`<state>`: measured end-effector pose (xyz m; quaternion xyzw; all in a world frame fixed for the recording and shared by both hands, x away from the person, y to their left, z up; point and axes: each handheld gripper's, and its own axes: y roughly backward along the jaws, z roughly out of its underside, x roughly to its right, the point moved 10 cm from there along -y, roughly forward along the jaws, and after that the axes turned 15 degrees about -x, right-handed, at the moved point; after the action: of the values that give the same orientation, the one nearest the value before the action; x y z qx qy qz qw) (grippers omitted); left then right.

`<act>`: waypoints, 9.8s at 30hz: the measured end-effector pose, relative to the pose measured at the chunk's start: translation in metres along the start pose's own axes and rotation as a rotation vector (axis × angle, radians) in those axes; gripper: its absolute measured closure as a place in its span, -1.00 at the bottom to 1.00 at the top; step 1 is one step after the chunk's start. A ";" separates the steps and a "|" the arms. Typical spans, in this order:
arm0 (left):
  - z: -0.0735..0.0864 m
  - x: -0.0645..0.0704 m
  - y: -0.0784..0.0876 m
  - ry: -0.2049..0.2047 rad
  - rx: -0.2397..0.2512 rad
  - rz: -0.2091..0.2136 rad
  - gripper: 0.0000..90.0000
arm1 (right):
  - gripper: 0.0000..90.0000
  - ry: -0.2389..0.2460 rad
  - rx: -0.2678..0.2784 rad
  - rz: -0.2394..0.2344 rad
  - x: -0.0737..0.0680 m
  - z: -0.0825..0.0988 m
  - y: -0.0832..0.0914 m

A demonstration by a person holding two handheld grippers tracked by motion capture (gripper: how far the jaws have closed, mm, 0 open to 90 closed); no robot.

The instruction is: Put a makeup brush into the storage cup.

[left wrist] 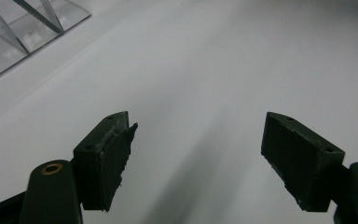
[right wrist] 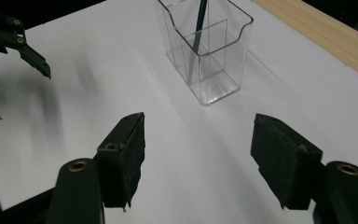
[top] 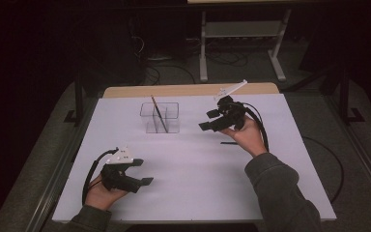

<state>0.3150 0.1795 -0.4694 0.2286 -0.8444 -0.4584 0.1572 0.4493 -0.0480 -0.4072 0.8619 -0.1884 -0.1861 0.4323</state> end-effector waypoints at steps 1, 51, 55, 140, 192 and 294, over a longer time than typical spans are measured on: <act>0.000 0.000 0.000 -0.002 -0.003 -0.001 -0.48 | -0.25 -0.002 0.000 0.002 0.001 0.002 0.000; -0.003 0.001 -0.001 0.005 0.019 0.002 -0.50 | -0.22 -0.079 -0.084 0.043 0.035 0.073 0.020; -0.003 0.001 -0.001 0.013 0.022 0.003 -0.50 | -0.22 -0.084 -0.097 0.043 0.037 0.077 0.020; -0.004 0.001 0.002 0.012 0.031 0.013 -0.51 | 0.41 -0.129 -0.306 0.128 0.077 0.153 -0.005; -0.006 0.001 0.006 0.013 0.046 0.013 -0.49 | 0.84 -0.120 -0.343 0.099 0.077 0.153 -0.008; -0.085 0.049 0.015 -0.214 0.005 0.089 -0.29 | 0.84 0.403 -0.286 -0.105 -0.095 0.072 0.004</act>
<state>0.3107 0.1009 -0.4092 0.1412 -0.8666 -0.4707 0.0860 0.3327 -0.0529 -0.4288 0.8203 -0.0252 -0.0572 0.5685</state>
